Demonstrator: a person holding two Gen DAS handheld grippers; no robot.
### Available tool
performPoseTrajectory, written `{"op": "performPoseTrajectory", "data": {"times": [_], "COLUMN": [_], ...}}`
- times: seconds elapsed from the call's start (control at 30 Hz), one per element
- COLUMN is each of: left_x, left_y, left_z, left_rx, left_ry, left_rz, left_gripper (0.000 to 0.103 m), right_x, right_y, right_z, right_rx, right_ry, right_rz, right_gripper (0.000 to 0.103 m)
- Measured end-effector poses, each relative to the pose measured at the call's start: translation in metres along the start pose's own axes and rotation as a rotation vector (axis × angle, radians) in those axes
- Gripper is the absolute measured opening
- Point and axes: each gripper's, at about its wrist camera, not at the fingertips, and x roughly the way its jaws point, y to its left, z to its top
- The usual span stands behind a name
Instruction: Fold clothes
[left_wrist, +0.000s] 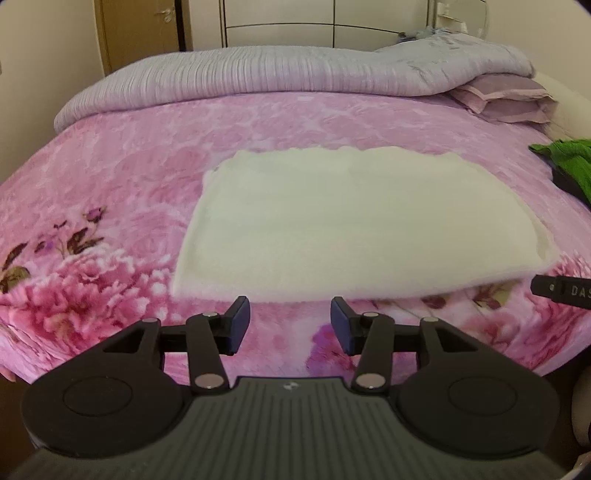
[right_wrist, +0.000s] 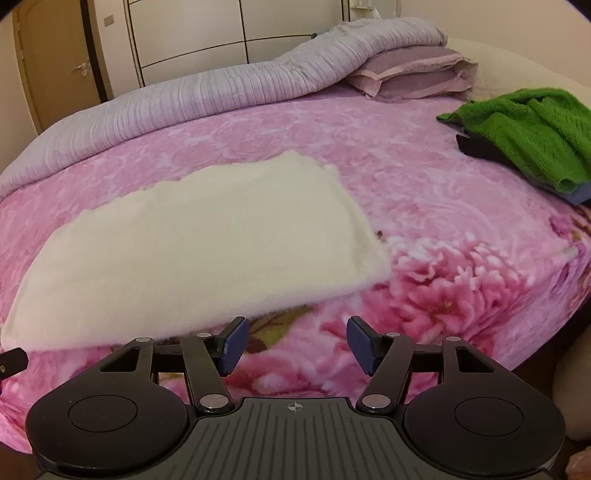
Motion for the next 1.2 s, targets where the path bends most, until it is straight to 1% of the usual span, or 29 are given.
{"op": "performPoseTrajectory", "data": {"times": [0.17, 0.27, 0.57, 0.7, 0.83, 0.97, 1.0, 1.07, 1.17, 1.2], "left_x": [-0.016, -0.026, -0.056, -0.067, -0.072, -0.067, -0.064, -0.056, -0.041, -0.035], "left_y": [-0.003, -0.004, -0.003, 0.002, 0.012, 0.016, 0.016, 0.015, 0.013, 0.013], "left_z": [-0.006, -0.01, -0.02, -0.019, -0.017, -0.009, -0.007, -0.002, 0.005, 0.007], "left_rx": [0.009, 0.011, 0.005, -0.012, -0.048, -0.063, -0.066, -0.065, -0.042, -0.035], "left_ry": [-0.022, -0.036, -0.068, -0.091, -0.094, -0.088, -0.088, -0.079, -0.055, -0.048], "left_rz": [0.001, 0.004, 0.014, 0.033, 0.044, 0.022, 0.009, -0.016, -0.034, -0.04], "left_gripper": [0.046, 0.051, 0.051, 0.051, 0.051, 0.052, 0.054, 0.055, 0.055, 0.055], "right_x": [-0.016, -0.025, -0.047, -0.051, -0.05, -0.046, -0.043, -0.034, -0.016, -0.01], "right_y": [0.005, 0.009, 0.02, 0.027, 0.032, 0.031, 0.028, 0.017, -0.008, -0.017], "right_z": [-0.006, -0.01, -0.017, -0.015, -0.013, -0.009, -0.008, -0.005, -0.002, -0.001], "right_rx": [-0.027, -0.034, -0.068, -0.09, -0.115, -0.127, -0.119, -0.072, 0.062, 0.122], "right_ry": [-0.017, -0.025, -0.044, -0.06, -0.06, -0.072, -0.072, -0.061, -0.026, -0.01], "right_rz": [0.005, 0.015, 0.047, 0.062, 0.076, 0.066, 0.065, 0.073, 0.116, 0.143], "right_gripper": [0.064, 0.065, 0.066, 0.067, 0.067, 0.067, 0.068, 0.068, 0.068, 0.068]}}
